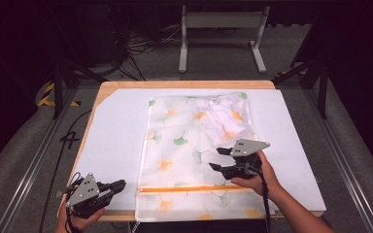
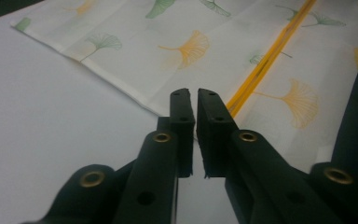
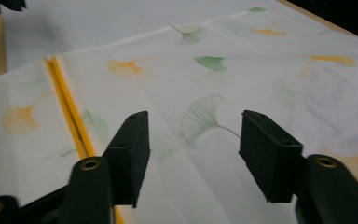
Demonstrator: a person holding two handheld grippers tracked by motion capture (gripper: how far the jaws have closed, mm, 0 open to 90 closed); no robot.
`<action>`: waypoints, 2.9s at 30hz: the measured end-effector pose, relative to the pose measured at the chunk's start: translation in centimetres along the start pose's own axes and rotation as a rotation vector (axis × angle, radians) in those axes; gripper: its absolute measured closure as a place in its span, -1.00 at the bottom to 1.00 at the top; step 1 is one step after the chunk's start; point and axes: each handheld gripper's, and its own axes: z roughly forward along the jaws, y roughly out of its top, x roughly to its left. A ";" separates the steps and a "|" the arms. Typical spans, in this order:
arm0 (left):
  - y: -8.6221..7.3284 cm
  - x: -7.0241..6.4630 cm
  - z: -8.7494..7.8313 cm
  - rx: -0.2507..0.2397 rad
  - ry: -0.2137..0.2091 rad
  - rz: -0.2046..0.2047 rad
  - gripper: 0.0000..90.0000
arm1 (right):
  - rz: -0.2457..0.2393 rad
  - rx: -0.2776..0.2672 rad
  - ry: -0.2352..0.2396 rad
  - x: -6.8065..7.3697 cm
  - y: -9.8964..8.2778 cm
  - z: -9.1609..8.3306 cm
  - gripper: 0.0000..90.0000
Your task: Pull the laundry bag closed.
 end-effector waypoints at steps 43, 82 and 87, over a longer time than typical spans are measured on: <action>-1.3 -4.0 4.1 0.215 -0.116 0.047 1.00 | -0.225 0.260 0.331 12.5 7.7 18.3 0.85; -1.4 -3.6 4.1 0.208 -0.141 0.040 1.00 | -0.231 0.263 0.367 12.6 7.9 19.0 0.87; -1.3 -3.6 4.2 0.209 -0.142 0.036 1.00 | -0.212 0.233 0.377 12.2 8.0 18.2 0.87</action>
